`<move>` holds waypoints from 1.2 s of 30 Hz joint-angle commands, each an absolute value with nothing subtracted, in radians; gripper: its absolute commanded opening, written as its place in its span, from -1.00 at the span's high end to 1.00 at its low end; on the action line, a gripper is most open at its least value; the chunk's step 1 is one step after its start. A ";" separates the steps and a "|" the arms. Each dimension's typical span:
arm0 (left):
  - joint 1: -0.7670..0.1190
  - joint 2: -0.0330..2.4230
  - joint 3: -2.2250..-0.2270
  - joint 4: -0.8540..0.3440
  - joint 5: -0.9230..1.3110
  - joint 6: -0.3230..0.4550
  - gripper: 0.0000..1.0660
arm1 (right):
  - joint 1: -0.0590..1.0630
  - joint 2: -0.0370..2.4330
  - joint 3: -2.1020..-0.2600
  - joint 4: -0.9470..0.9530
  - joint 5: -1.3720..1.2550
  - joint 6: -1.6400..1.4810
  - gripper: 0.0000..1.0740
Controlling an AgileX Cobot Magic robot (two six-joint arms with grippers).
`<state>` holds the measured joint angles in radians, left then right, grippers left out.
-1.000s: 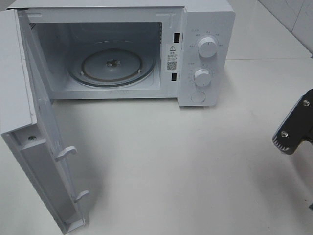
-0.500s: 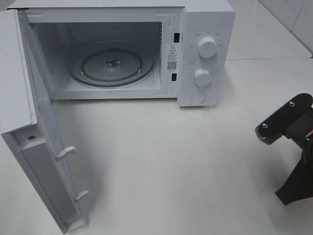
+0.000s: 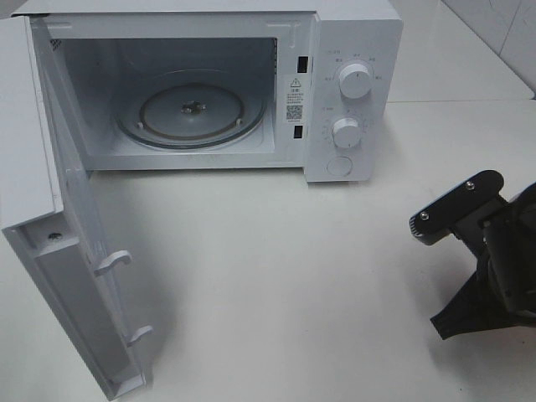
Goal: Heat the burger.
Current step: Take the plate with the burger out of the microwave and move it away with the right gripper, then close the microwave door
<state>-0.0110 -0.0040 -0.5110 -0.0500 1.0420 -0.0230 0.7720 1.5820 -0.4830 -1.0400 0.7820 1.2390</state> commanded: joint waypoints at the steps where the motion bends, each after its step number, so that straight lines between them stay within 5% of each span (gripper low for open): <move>1: -0.007 -0.025 -0.506 -0.056 1.035 -0.024 -0.83 | 0.715 1.631 -0.488 -1.106 0.785 1.288 1.00; 13: -0.007 -0.025 -0.506 -0.056 1.035 -0.024 -0.83 | 0.601 1.738 -0.488 -1.238 0.699 1.328 0.98; 21: -0.007 -0.025 -0.506 -0.056 1.035 -0.024 -0.83 | 0.602 1.738 -0.488 -1.233 0.653 1.329 0.58; 23: -0.007 -0.025 -0.506 -0.056 1.035 -0.024 -0.83 | 0.603 1.737 -0.488 -1.211 0.664 1.307 0.23; 26: -0.007 -0.025 -0.506 -0.056 1.035 -0.024 -0.83 | 0.603 1.734 -0.488 -1.173 0.690 1.268 0.02; 36: -0.007 -0.025 -0.506 -0.056 1.035 -0.024 -0.83 | 0.618 1.651 -0.488 -1.076 0.694 1.167 -0.11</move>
